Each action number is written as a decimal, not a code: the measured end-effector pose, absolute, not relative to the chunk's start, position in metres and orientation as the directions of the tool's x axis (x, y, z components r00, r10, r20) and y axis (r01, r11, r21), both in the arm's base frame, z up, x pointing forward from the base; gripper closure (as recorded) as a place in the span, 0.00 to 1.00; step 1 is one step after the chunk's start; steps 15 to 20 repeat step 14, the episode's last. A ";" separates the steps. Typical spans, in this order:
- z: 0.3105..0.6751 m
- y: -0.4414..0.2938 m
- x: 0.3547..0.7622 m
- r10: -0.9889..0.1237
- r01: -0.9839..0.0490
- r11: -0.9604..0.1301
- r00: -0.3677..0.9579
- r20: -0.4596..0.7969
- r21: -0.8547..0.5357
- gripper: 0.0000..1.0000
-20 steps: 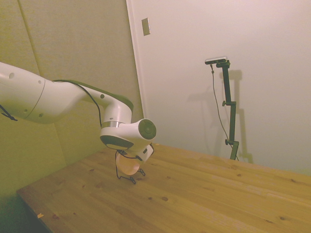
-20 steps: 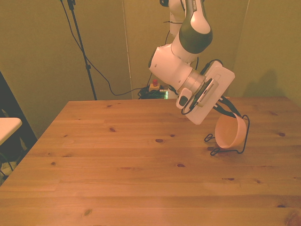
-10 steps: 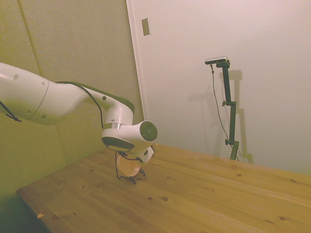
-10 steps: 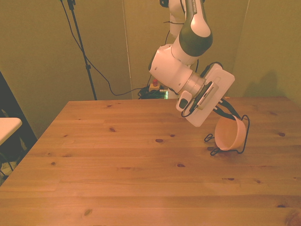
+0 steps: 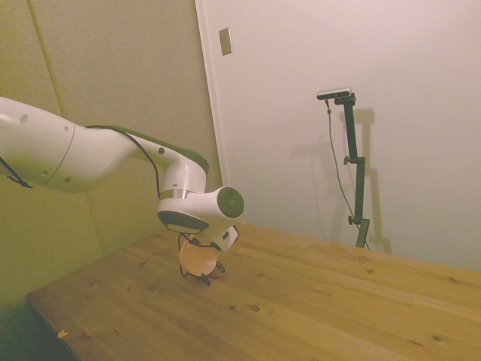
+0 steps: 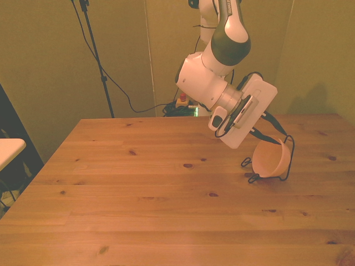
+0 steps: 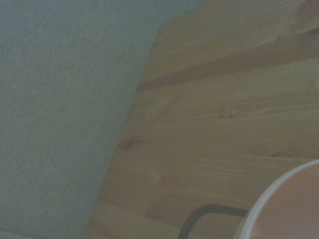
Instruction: Load the bowl
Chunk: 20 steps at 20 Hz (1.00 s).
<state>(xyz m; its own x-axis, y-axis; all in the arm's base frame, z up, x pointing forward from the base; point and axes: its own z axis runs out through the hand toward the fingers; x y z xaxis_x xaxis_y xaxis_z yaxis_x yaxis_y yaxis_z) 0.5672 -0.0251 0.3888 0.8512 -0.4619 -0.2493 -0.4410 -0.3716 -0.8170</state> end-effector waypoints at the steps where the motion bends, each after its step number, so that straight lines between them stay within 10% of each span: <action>1: 0.392 -0.028 0.566 -0.464 -0.438 -0.368 0.851 -0.247 -0.820 0.00; 20: 0.461 -0.106 0.480 -0.586 -0.512 -0.501 0.794 -0.162 -0.698 0.00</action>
